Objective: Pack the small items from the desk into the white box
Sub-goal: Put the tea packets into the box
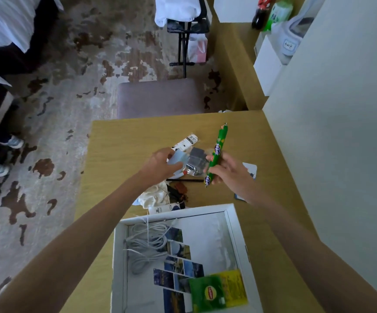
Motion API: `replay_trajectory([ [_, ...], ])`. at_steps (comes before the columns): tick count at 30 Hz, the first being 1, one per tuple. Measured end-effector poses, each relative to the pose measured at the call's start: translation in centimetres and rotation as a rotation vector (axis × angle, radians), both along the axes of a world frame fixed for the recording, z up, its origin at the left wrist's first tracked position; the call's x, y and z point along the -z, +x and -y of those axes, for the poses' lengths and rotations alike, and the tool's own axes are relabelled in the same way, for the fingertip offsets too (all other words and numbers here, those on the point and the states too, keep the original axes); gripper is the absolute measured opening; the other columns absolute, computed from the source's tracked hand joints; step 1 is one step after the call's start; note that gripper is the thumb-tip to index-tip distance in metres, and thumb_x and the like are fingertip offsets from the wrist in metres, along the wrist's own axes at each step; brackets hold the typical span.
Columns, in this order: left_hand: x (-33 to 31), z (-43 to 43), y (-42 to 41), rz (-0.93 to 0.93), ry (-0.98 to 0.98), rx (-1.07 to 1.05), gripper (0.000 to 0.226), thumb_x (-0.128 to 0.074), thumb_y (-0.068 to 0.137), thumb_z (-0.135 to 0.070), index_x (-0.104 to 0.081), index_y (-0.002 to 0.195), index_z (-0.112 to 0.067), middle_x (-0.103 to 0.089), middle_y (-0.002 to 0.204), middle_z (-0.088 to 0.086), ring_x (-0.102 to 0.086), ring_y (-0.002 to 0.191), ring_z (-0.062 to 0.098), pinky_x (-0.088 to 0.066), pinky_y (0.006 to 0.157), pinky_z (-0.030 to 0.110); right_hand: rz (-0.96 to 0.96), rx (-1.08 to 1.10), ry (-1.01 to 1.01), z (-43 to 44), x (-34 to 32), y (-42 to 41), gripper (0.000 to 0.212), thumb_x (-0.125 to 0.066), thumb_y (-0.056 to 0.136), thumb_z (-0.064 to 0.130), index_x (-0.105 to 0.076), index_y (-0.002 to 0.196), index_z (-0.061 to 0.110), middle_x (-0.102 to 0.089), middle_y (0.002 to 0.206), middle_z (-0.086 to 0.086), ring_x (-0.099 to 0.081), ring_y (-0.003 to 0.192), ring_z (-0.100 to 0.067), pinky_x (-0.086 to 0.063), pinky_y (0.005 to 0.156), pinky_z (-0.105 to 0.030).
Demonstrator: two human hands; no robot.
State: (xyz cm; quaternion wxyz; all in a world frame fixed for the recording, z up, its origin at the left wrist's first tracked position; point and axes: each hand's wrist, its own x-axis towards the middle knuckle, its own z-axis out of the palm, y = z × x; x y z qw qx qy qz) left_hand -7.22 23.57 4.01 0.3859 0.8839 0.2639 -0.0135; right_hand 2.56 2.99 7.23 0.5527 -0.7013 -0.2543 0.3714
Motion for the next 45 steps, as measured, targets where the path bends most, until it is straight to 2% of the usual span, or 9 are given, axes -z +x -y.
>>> replay_trajectory([
  [5, -3.4, 3.1, -6.5, 0.04, -0.11, -0.05, 0.032, -0.059, 0.089, -0.035, -0.049, 0.112, -0.016, -0.061, 0.096, 0.01, -0.06, 0.077, 0.029, -0.051, 0.066, 0.039, 0.039, -0.08, -0.043, 1.6, -1.8, -3.1, 0.022, -0.053, 0.098, 0.034, -0.064, 0.102, 0.015, -0.069, 0.092, -0.019, -0.059, 0.068, -0.022, -0.046, 0.06, -0.034],
  [9, -4.9, 5.5, -11.7, 0.045, -0.069, -0.072, 0.031, -0.057, 0.088, -0.038, -0.048, 0.114, -0.023, -0.062, 0.096, 0.004, -0.058, 0.077, 0.022, -0.048, 0.066, 0.036, 0.041, -0.228, -0.129, 2.5, -2.4, -6.5, 0.022, -0.056, 0.097, 0.029, -0.063, 0.104, 0.01, -0.071, 0.087, -0.002, -0.065, 0.075, -0.014, -0.046, 0.061, -0.026],
  [12, -5.6, 7.4, -15.3, 0.074, 0.014, -0.036, 0.031, -0.057, 0.088, -0.04, -0.045, 0.111, -0.023, -0.058, 0.092, 0.002, -0.052, 0.068, 0.01, -0.038, 0.056, 0.025, 0.061, -0.306, -0.132, 3.2, -2.9, -8.8, 0.018, -0.056, 0.098, 0.017, -0.058, 0.109, 0.004, -0.071, 0.097, -0.015, -0.066, 0.077, -0.011, -0.044, 0.055, -0.018],
  [15, -5.7, 8.9, -18.5, 0.055, 0.097, -0.016, 0.035, -0.056, 0.088, -0.044, -0.042, 0.112, -0.023, -0.054, 0.095, 0.001, -0.051, 0.071, 0.017, -0.035, 0.056, 0.029, 0.111, -0.375, -0.152, 4.0, -2.8, -10.7, 0.018, -0.055, 0.098, 0.011, -0.053, 0.11, -0.002, -0.067, 0.095, -0.024, -0.064, 0.068, -0.005, -0.044, 0.055, -0.014],
  [18, -5.3, 9.7, -21.0, 0.028, 0.076, -0.036, 0.034, -0.055, 0.087, -0.046, -0.04, 0.11, -0.026, -0.056, 0.098, 0.003, -0.053, 0.072, 0.017, -0.037, 0.056, 0.027, 0.367, -0.513, -0.333, 4.9, -1.4, -11.6, 0.017, -0.059, 0.095, 0.027, -0.057, 0.102, 0.012, -0.067, 0.088, -0.008, -0.063, 0.075, -0.017, -0.046, 0.066, -0.029],
  [20, -4.9, 10.1, -22.4, 0.014, 0.084, -0.053, 0.034, -0.056, 0.086, -0.046, -0.038, 0.108, -0.028, -0.057, 0.099, 0.004, -0.054, 0.072, 0.016, -0.038, 0.056, 0.025, 0.58, -0.623, -0.466, 5.2, 0.0, -12.0, 0.016, -0.06, 0.093, 0.033, -0.055, 0.1, 0.02, -0.061, 0.081, 0.005, -0.058, 0.07, -0.011, -0.043, 0.06, -0.027],
  [25, -4.2, 11.7, -25.3, -0.009, 0.217, -0.014, 0.037, -0.051, 0.085, -0.053, -0.036, 0.11, -0.03, -0.06, 0.104, 0.003, -0.054, 0.076, 0.016, -0.043, 0.06, 0.028, 0.953, -0.885, -0.682, 5.1, 2.9, -13.8, 0.018, -0.06, 0.091, 0.03, -0.055, 0.108, 0.024, -0.062, 0.101, -0.004, -0.06, 0.094, -0.024, -0.043, 0.069, -0.035],
  [34, -2.3, 14.3, -26.5, -0.026, 0.377, 0.182, 0.047, -0.046, 0.083, -0.06, -0.037, 0.117, -0.029, -0.063, 0.115, 0.002, -0.059, 0.089, 0.018, -0.044, 0.065, 0.027, 1.032, -1.004, -0.742, 4.6, 4.1, -17.1, 0.022, -0.066, 0.086, 0.027, -0.062, 0.107, 0.023, -0.064, 0.106, -0.004, -0.06, 0.091, -0.022, -0.044, 0.068, -0.032],
  [45, 1.0, 14.8, -24.0, -0.167, 0.334, 0.392, 0.054, -0.048, 0.081, -0.062, -0.048, 0.118, -0.023, -0.064, 0.115, 0.004, -0.059, 0.096, 0.023, -0.042, 0.072, 0.03, 0.924, -0.807, -0.639, 6.9, 2.7, -16.2, 0.024, -0.059, 0.091, 0.028, -0.061, 0.115, 0.027, -0.062, 0.108, 0.002, -0.058, 0.097, -0.018, -0.049, 0.08, -0.035],
])
